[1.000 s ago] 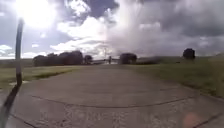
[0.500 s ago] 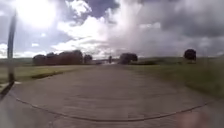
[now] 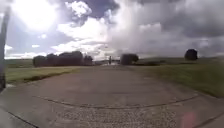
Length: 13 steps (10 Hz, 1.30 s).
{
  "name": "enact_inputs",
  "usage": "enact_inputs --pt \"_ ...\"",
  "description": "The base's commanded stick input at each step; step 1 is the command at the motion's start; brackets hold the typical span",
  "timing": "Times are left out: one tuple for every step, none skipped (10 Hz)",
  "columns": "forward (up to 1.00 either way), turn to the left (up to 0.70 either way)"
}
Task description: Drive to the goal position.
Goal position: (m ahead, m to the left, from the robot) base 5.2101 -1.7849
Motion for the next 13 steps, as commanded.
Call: enact_inputs --pt "0.70 0.00" --pt "0.70 0.00" --pt "0.70 0.00" --pt "0.70 0.00" --pt "0.70 0.00" --pt "0.70 0.00" --pt "0.70 0.00" --pt "0.70 0.00" --pt "0.70 0.00" --pt "0.70 0.00" --pt "0.70 0.00" --pt "0.70 0.00" --pt "0.70 0.00"
